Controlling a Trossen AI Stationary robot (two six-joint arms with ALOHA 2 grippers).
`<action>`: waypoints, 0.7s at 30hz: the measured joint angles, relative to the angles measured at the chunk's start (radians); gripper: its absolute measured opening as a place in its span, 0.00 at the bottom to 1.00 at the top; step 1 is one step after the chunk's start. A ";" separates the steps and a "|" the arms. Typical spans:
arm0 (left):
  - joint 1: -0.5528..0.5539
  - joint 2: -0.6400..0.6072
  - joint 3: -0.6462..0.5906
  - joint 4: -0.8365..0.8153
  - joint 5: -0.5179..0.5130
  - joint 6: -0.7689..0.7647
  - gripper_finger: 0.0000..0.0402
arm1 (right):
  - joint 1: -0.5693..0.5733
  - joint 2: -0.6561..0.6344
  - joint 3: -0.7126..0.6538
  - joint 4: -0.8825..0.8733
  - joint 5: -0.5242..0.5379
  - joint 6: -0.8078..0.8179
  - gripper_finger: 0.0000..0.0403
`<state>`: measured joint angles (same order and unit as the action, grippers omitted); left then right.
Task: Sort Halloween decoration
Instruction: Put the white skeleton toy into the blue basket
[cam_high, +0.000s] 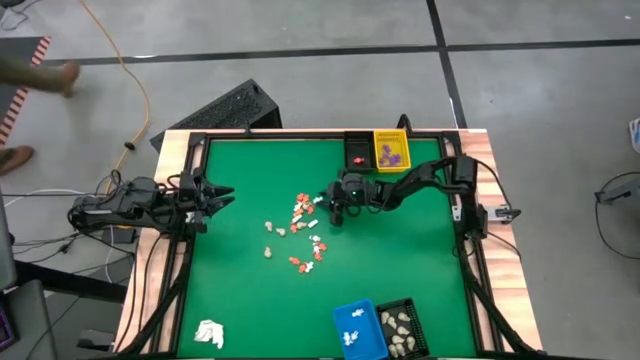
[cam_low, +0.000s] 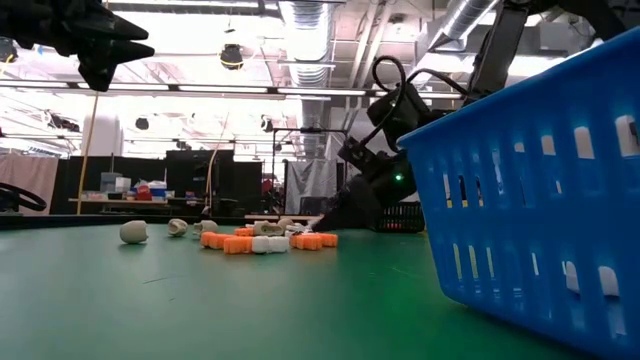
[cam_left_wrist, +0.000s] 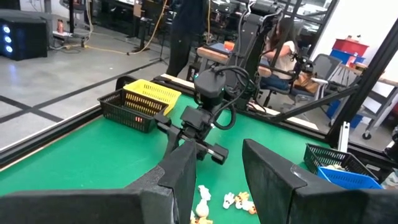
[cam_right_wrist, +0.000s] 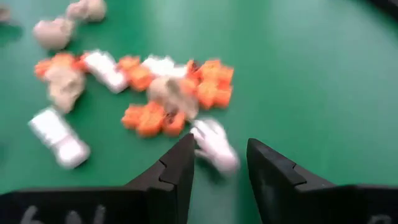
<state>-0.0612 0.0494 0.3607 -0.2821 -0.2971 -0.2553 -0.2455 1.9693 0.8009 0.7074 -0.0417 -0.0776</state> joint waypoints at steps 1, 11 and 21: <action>0.000 0.000 0.000 0.000 -0.002 0.001 0.30 | 0.000 0.000 -0.002 -0.012 -0.006 -0.002 0.36; 0.000 0.000 0.000 0.000 -0.002 0.004 0.30 | -0.001 -0.004 0.003 -0.117 -0.006 0.067 0.22; 0.000 0.000 0.000 0.000 -0.002 -0.009 0.30 | 0.012 -0.012 0.000 -0.109 0.007 0.119 0.03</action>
<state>-0.0612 0.0494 0.3611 -0.2825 -0.2989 -0.2642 -0.2340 1.9570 0.8009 0.5979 -0.0349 0.0416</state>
